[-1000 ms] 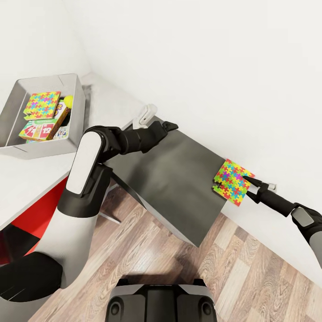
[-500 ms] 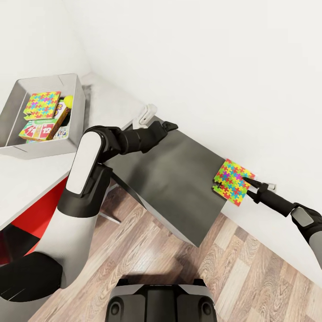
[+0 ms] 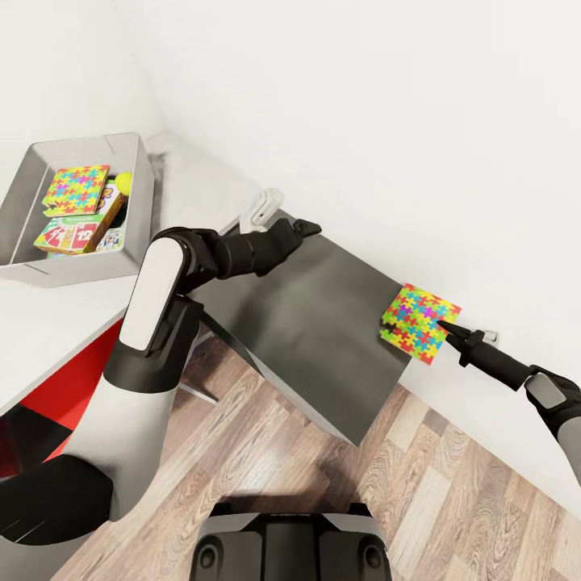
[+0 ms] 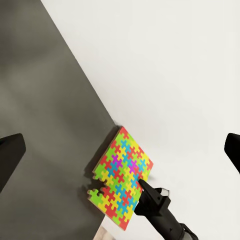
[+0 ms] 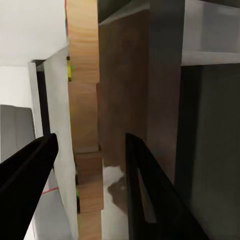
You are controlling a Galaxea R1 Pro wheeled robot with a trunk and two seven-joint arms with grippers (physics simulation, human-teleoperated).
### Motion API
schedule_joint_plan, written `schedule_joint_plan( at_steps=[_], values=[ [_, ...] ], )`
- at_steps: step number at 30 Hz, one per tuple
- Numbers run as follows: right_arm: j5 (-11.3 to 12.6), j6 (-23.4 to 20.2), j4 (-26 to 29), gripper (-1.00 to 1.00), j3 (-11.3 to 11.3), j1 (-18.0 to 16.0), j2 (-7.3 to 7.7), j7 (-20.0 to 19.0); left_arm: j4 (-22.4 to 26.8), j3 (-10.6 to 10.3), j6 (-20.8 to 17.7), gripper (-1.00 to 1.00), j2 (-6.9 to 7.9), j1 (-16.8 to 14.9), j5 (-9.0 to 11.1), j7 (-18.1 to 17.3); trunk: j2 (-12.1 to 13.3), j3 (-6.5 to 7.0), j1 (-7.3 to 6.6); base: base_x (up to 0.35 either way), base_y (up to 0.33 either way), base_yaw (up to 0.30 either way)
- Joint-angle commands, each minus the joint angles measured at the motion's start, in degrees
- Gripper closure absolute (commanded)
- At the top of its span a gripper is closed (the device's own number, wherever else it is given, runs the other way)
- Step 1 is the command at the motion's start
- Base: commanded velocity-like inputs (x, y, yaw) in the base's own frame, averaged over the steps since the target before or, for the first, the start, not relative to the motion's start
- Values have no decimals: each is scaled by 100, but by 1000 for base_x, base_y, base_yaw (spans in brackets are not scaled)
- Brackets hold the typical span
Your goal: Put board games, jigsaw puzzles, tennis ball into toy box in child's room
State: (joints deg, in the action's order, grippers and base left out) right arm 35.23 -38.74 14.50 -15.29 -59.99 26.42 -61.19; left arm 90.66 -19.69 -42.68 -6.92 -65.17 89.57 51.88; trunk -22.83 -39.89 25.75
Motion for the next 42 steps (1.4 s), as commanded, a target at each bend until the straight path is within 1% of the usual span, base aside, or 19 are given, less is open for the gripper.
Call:
schedule_joint_plan(
  at_steps=[1, 7, 16, 20, 26, 28, 29, 32, 35, 36, 39, 40, 42],
  values=[
    [10, -30, -3, 100, 6, -4, 0, -5, 4, 4, -4, -100, -2, -5, 52, 59, -9, -7, 3, 0, 0, 0],
    [5, -29, 17, 100, 8, -4, -4, -37, 4, 4, -4, -100, 4, -2, 50, 59, -9, -7, 3, 0, 0, 0],
    [-22, -28, 35, 100, 20, -4, -6, -344, 4, 8, -10, -100, 12, 23, 47, 59, -9, -7, 3, 0, 0, 0],
    [-32, -28, 40, 100, 32, -4, -3, -410, 4, 9, -12, -100, 13, 27, 54, 64, -9, -7, 3, 0, 0, 0],
    [-38, -32, 62, 100, 51, -4, 8, -463, 4, 39, -18, -100, 21, 23, 113, 68, -9, -7, 3, 0, 0, 0],
    [-40, -42, 124, 100, 54, -4, 14, -479, 4, 57, -19, -100, 30, 23, 182, 68, -9, -7, 3, 0, 0, 0],
    [-40, -42, 124, 100, 54, -4, 14, -479, 4, 57, -19, -100, 30, 23, 182, 68, -9, -7, 3, 0, 0, 0],
    [-41, -57, 290, 100, 58, 8, 23, -498, 4, 73, -20, -100, 46, 19, 302, 73, -9, -7, 3, 0, 0, 0],
    [-45, -156, 573, 100, 68, 135, 34, -507, 7, 81, -21, -100, 58, 16, 369, 83, -9, -7, 3, 0, 0, 0],
    [-45, -156, 573, 100, 68, 135, 34, -507, 7, 81, -21, -100, 58, 16, 369, 83, -9, -7, 3, 0, 0, 0],
    [-48, -412, 1119, 100, 74, 400, 49, -512, 14, 88, -21, -100, 67, 13, 409, 89, -9, -7, 3, 0, 0, 0],
    [-48, -412, 1119, 100, 74, 400, 49, -512, 14, 88, -21, -100, 67, 13, 409, 89, -9, -7, 3, 0, 0, 0],
    [-48, -647, 1710, 100, 66, 659, 63, -514, 23, 93, -21, -100, 70, 5, 426, 91, -9, -7, 3, 0, 0, 0]
  ],
)
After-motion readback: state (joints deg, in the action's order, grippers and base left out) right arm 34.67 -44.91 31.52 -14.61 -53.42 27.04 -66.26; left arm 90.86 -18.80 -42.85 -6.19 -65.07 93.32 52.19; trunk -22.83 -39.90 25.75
